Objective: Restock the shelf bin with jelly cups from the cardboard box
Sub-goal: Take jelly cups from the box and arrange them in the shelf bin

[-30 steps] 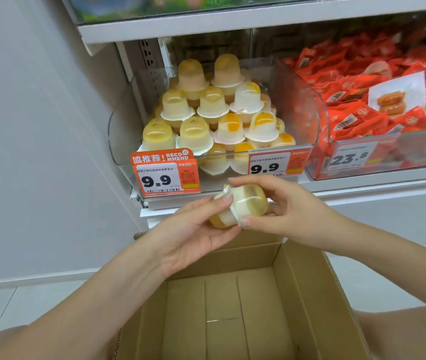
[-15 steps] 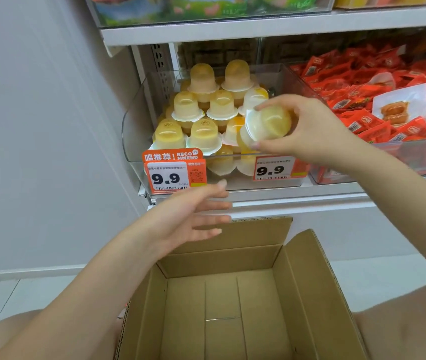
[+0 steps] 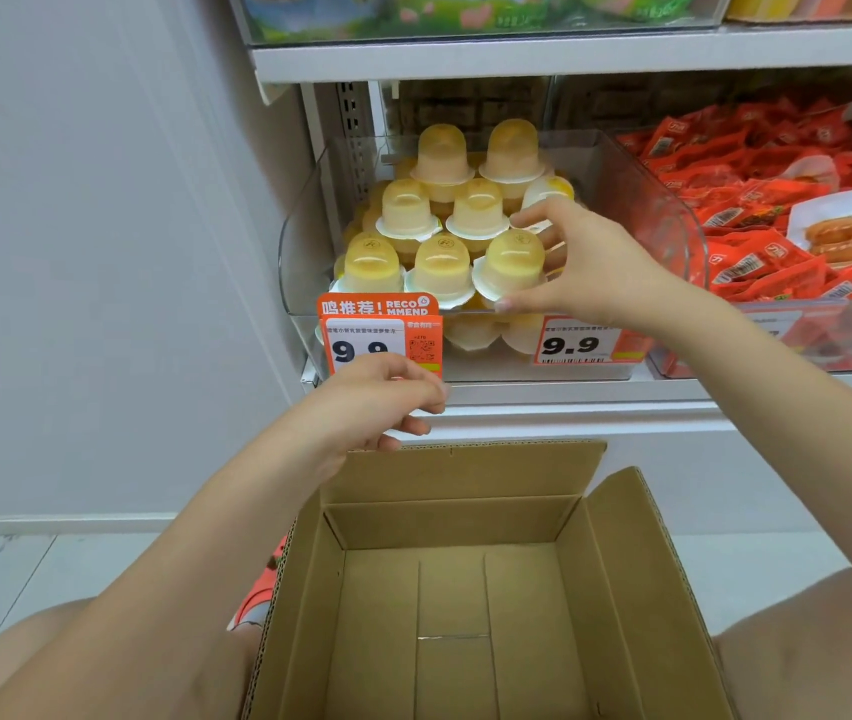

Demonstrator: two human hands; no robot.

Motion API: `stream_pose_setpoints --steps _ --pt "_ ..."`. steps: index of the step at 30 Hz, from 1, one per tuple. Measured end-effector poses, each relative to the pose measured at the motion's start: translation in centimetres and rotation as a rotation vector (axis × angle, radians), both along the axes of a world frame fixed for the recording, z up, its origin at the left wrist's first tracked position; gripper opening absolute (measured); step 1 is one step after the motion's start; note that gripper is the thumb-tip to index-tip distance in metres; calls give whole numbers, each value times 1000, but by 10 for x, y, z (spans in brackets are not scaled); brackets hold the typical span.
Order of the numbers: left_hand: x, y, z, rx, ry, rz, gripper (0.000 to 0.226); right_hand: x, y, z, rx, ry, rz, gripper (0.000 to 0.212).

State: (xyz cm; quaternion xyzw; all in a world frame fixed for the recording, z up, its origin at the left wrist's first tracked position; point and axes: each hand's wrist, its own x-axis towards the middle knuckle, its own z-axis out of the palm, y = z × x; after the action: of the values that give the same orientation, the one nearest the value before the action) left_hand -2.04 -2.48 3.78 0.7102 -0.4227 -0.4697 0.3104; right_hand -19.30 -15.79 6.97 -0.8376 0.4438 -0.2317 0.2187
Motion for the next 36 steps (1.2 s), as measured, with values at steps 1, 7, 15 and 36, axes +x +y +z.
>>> stream_pose_setpoints --steps 1,7,15,36 --pt "0 0 0 2 -2 -7 13 -1 1 1 -15 2 7 69" --pt "-5 -1 -1 11 3 -30 12 5 -5 -2 -22 64 2 66" --pt "-5 -1 -3 32 0 -42 14 2 8 -15 -11 -106 2 88" --pt "-4 1 -2 34 -5 -44 14 -1 14 -21 -70 -245 -26 65"
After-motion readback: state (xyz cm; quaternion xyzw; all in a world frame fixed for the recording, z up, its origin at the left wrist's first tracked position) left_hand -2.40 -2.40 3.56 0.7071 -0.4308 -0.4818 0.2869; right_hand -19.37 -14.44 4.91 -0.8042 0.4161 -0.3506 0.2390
